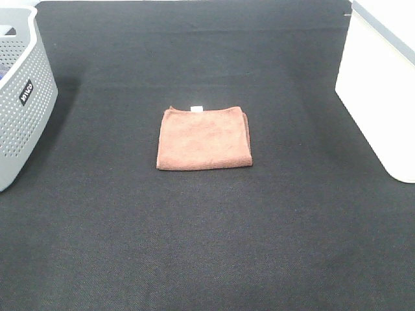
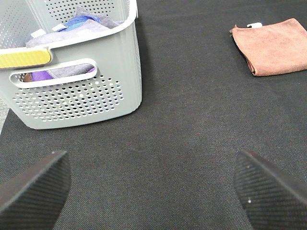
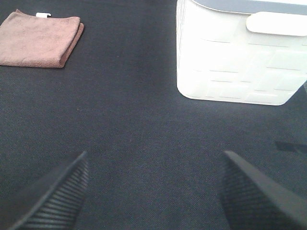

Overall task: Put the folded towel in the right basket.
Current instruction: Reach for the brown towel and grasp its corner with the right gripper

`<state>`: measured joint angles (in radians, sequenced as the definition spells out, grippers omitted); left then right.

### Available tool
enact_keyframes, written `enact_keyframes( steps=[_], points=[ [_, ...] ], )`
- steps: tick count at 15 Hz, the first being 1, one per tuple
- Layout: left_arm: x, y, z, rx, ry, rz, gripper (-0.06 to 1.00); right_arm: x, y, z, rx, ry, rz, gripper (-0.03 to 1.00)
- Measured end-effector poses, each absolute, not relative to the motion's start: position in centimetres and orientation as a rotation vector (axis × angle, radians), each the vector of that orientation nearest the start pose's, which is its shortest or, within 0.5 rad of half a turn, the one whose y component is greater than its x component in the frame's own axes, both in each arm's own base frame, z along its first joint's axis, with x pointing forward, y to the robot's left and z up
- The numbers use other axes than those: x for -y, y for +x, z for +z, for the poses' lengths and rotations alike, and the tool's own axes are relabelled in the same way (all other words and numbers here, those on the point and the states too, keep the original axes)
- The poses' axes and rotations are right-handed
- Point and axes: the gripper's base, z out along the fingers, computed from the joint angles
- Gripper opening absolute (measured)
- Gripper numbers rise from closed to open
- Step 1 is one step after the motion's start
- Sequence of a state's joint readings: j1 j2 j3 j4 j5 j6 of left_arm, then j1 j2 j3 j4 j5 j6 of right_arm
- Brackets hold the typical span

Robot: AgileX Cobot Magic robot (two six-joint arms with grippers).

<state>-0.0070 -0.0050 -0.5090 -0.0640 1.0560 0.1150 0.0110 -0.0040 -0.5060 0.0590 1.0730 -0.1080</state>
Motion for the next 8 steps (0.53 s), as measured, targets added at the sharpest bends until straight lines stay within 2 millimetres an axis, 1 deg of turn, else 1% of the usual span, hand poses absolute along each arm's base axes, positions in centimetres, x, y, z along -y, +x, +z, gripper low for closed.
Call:
enact_keyframes(
  steps=[8],
  points=[
    [0.50, -0.67, 28.02, -2.020, 0.127, -0.008, 0.87, -0.46, -0.68, 27.80, -2.041, -0.125, 0.010, 0.71]
  ],
)
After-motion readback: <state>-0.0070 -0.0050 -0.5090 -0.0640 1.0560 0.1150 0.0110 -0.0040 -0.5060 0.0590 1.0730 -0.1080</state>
